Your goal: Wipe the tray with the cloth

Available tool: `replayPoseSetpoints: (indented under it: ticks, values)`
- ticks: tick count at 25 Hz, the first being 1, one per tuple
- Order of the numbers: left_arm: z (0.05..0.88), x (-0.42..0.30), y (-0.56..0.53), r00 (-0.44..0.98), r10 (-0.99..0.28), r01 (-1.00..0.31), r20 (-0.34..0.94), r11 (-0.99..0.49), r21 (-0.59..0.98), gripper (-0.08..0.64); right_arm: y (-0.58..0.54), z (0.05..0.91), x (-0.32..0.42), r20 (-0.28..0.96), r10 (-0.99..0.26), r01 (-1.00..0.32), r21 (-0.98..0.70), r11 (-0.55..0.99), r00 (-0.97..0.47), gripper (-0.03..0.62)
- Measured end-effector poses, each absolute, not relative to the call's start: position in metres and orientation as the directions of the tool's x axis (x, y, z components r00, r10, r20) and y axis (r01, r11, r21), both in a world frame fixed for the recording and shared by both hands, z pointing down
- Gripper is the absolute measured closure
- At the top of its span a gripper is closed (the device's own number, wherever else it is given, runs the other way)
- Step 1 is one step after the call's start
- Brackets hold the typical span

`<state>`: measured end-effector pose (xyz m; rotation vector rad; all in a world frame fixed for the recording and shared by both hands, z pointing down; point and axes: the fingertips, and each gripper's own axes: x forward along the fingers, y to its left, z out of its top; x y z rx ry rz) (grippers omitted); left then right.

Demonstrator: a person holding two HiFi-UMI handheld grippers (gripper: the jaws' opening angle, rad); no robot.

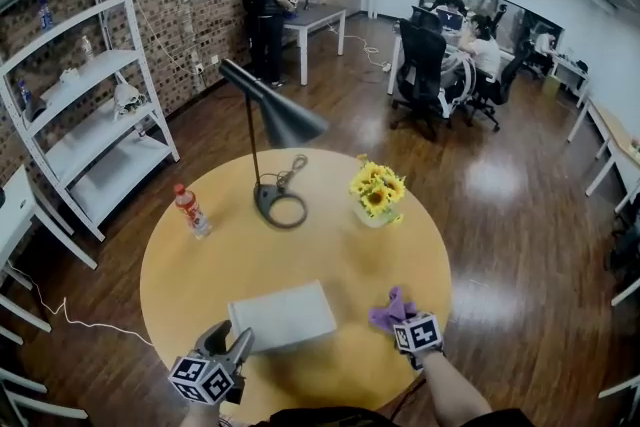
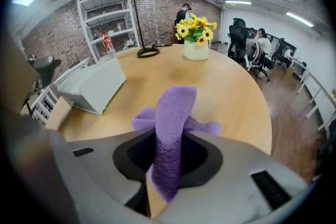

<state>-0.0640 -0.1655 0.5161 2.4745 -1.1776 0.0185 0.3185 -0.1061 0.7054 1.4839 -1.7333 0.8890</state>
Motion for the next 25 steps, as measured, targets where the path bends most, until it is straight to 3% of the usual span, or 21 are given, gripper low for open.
replayPoseSetpoints:
  ticks: [6, 12, 19, 25]
  values:
    - [0.526, -0.077, -0.168, 0.636, -0.746, -0.758, 0.199, -0.554, 0.344, 0.334, -0.146, 0.627, 0.278, 0.683, -0.703, -0.979, -0.106, 0.175, -0.200, 0.494]
    - [0.540, -0.103, -0.159, 0.609, -0.762, -0.777, 0.221, -0.516, 0.361, 0.334, -0.192, 0.578, 0.194, 0.596, -0.730, -0.929, -0.081, 0.361, -0.336, 0.494]
    - [0.539, -0.150, -0.141, 0.526, -0.832, -0.815, 0.176, -0.434, 0.384, 0.334, -0.250, 0.588, 0.144, 0.676, -0.666, -0.898, 0.014, 0.440, -0.316, 0.492]
    - [0.543, -0.176, -0.122, 0.478, -0.859, -0.835, 0.184, -0.380, 0.397, 0.336, -0.253, 0.630, 0.153, 0.752, -0.578, -0.944, -0.192, 0.270, -0.318, 0.492]
